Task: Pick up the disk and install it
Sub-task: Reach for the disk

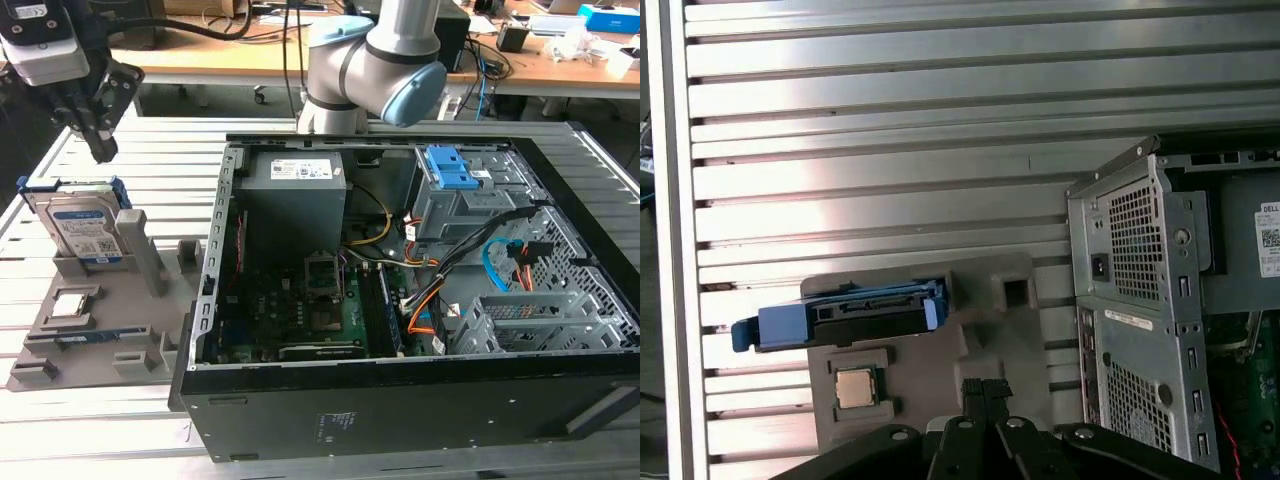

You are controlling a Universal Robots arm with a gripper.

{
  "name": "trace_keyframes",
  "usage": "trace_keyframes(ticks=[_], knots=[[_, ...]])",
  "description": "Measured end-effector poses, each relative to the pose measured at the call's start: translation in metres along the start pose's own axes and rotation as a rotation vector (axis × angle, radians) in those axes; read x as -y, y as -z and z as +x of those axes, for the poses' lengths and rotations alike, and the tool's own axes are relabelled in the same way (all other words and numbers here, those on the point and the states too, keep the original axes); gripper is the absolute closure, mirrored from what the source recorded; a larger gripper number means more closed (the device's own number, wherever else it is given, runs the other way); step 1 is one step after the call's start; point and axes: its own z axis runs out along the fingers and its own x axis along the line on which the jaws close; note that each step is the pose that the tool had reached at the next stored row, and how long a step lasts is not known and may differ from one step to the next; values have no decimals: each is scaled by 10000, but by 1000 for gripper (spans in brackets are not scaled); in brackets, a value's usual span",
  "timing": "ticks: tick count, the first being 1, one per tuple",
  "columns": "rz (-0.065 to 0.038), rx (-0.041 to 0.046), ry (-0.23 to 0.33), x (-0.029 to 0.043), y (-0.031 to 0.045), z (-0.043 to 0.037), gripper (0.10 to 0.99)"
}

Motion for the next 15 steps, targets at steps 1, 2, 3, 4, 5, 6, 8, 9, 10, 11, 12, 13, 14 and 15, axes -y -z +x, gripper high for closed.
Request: trace_keyframes(ticks=[1, 2, 3, 4, 5, 6, 8, 9, 10, 11, 12, 13, 14, 15], knots=[[1, 0, -1, 2, 1, 31, 980], [0, 0, -1, 4, 1, 62, 980], [0, 0, -1, 6, 2, 87, 980], [0, 0, -1, 9, 3, 121, 980], [0, -1, -1, 10, 4, 140, 980], [0, -1, 0, 13, 5, 171, 980], [0, 0, 0, 19, 7, 258, 980], [0, 0, -1, 23, 8, 306, 980], [0, 0, -2, 28, 10, 376, 980], [1, 0, 0, 31, 11, 416, 980], [0, -1, 0, 34, 11, 451, 980], [0, 0, 0, 42, 12, 518, 980], [0, 0, -1, 60, 14, 617, 980], [0, 0, -1, 80, 16, 704, 980]])
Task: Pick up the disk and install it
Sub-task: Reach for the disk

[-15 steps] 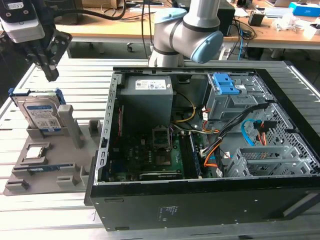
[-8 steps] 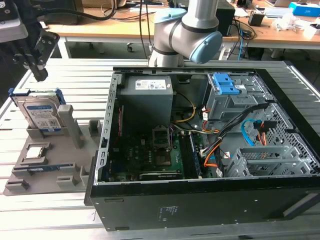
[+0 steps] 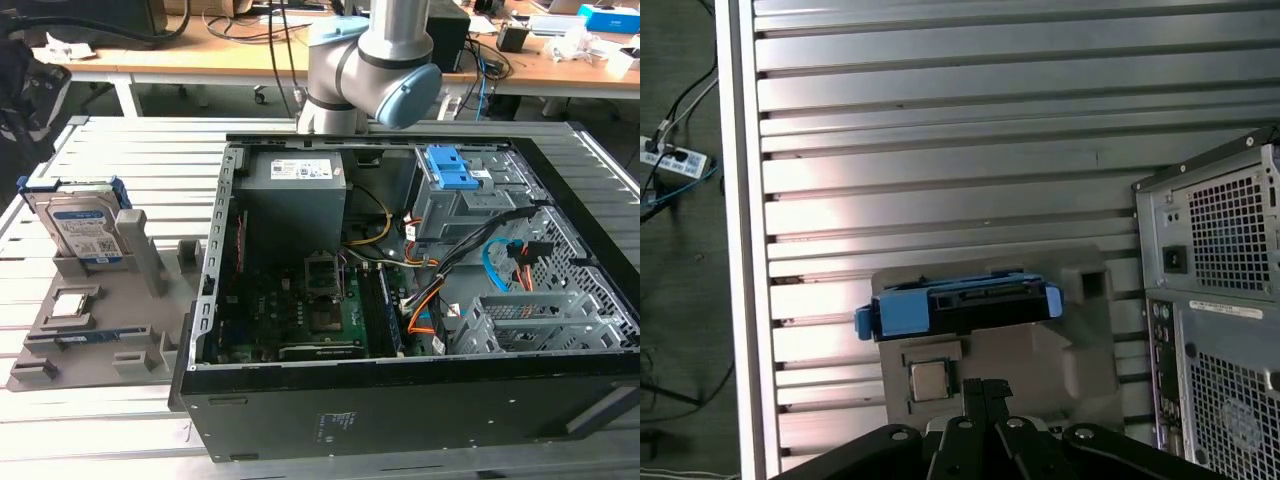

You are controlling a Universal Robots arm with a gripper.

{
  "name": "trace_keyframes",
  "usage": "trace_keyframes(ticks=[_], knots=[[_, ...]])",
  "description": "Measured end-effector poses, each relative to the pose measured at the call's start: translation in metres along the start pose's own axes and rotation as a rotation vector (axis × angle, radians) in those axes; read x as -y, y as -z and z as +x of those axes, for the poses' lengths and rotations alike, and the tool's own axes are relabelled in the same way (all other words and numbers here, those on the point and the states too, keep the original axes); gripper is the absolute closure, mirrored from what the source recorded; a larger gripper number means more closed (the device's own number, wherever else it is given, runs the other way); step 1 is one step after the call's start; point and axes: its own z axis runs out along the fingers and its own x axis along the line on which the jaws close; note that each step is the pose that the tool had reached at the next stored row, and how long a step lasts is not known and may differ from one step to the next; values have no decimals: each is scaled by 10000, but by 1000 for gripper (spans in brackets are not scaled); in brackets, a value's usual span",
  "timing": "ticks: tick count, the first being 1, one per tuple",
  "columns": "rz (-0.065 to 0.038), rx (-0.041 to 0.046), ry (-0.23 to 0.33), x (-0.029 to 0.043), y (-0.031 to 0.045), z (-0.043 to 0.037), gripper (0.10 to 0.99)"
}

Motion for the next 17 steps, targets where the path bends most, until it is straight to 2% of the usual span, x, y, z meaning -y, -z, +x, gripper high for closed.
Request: trace_keyframes(ticks=[3, 4, 17], knots=[[1, 0, 1, 44, 3, 201, 980], [-1, 2, -1, 67, 3, 307, 980], [1, 0, 0, 68, 4, 313, 980]])
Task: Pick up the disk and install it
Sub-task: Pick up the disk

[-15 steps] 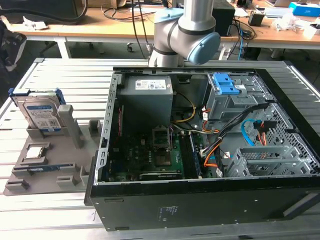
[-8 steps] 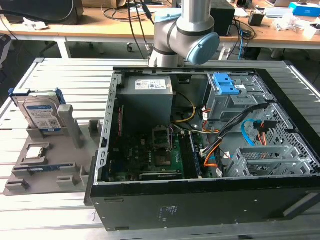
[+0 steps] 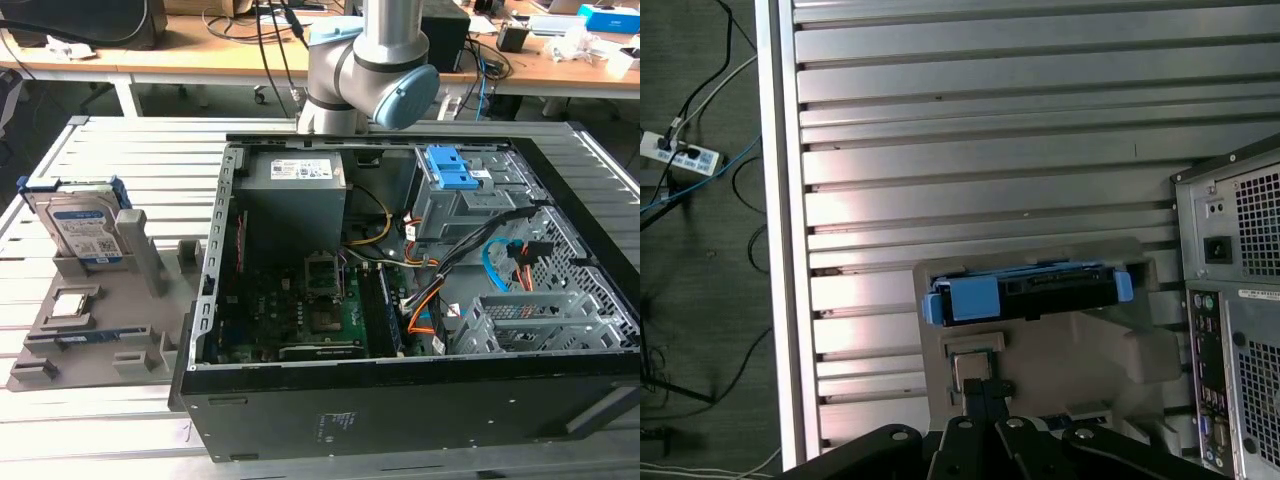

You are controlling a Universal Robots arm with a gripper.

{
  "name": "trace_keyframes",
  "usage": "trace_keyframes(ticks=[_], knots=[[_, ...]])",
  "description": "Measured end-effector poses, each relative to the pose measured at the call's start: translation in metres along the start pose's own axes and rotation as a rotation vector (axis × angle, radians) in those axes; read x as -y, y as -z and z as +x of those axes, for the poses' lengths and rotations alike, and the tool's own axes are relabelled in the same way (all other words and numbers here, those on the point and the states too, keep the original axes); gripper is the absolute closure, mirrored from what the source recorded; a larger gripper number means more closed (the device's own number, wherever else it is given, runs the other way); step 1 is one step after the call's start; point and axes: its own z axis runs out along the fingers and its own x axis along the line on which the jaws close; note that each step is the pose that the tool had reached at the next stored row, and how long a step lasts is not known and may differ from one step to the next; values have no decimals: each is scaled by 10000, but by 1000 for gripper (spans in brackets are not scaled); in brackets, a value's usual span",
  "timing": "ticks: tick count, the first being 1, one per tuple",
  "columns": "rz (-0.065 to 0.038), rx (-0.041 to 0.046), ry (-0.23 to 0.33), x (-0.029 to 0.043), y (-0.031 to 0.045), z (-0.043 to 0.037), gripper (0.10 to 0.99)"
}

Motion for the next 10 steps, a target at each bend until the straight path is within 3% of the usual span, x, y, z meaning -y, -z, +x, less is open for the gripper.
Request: trace_keyframes(ticks=[4, 10], knots=[[-3, -6, 127, 0, 0, 2, 980], [-37, -72, 1599, 0, 0, 1, 980]])
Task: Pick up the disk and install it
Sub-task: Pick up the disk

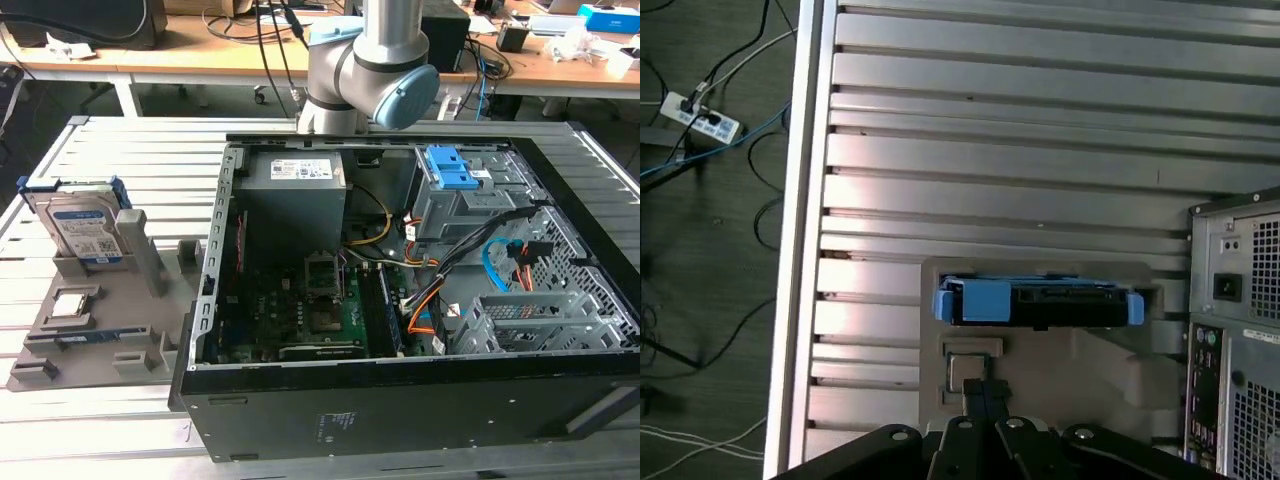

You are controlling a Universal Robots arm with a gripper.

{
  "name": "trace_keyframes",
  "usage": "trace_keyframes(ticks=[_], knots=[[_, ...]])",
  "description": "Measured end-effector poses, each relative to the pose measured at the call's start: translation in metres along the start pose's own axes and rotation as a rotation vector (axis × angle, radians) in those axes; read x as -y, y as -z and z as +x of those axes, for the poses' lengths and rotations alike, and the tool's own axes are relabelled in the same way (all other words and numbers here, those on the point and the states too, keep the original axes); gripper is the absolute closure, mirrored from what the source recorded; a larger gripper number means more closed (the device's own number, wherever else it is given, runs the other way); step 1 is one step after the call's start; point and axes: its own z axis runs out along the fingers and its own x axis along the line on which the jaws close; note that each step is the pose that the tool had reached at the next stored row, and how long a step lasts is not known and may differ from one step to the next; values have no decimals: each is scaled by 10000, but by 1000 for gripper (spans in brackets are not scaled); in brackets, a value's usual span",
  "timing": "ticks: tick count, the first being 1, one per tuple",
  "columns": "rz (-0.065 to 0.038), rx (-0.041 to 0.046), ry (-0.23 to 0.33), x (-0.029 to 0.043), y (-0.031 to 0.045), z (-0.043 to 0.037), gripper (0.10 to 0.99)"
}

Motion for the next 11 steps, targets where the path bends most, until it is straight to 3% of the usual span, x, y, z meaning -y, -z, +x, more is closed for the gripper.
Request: trace_keyframes(ticks=[11], knots=[[-75, -145, 3225, 0, 0, 0, 980]])
